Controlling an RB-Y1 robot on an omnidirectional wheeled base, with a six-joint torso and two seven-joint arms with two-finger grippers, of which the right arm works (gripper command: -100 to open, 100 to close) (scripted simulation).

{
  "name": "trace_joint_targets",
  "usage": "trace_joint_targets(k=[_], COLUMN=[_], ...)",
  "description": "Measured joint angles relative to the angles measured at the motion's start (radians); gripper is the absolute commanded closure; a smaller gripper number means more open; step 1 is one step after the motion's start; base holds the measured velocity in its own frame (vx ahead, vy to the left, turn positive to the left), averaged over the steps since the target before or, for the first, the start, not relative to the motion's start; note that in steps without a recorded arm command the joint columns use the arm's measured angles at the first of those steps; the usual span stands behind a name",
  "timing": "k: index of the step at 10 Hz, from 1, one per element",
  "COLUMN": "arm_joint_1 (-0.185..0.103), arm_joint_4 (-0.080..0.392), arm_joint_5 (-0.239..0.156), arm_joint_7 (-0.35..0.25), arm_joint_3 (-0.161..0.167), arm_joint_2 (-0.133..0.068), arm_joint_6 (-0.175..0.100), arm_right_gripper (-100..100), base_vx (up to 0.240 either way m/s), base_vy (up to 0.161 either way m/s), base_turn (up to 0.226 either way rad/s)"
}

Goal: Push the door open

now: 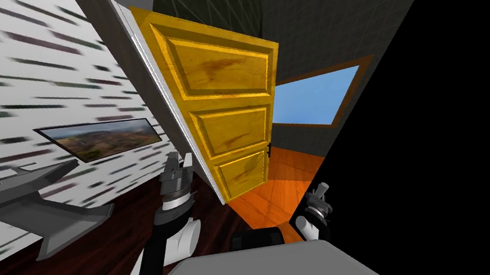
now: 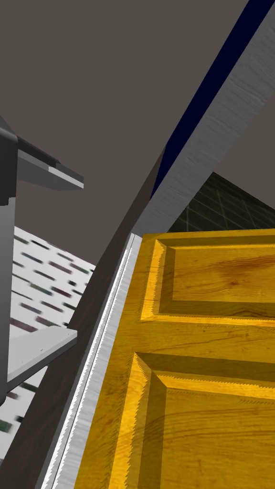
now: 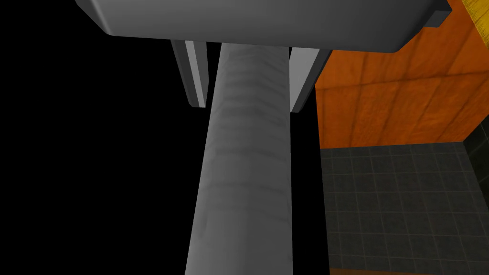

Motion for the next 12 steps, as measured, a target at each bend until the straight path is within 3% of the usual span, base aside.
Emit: trace_joint_targets(k=[2,4,8,11,12], arm_joint_1=[0.014,0.012,-0.003,-0.016,-0.009], arm_joint_4=[-0.037,-0.042,-0.001,0.012,-0.003], arm_joint_5=[-0.015,-0.034,-0.06,-0.089,-0.101], arm_joint_7=[0.023,0.038,0.031,0.059,0.068], arm_joint_3=[-0.02,-0.046,-0.091,-0.122,-0.135], arm_joint_2=[0.009,0.02,0.028,0.027,0.024], arm_joint_6=[0.015,0.015,-0.019,-0.05,-0.058], arm_right_gripper=[100,100,100,100,100], base_vx=[0.142,0.188,0.167,0.091,0.078], base_vy=[-0.064,-0.07,-0.061,-0.169,-0.139], base_turn=[-0.033,-0.059,-0.049,0.129,0.062])
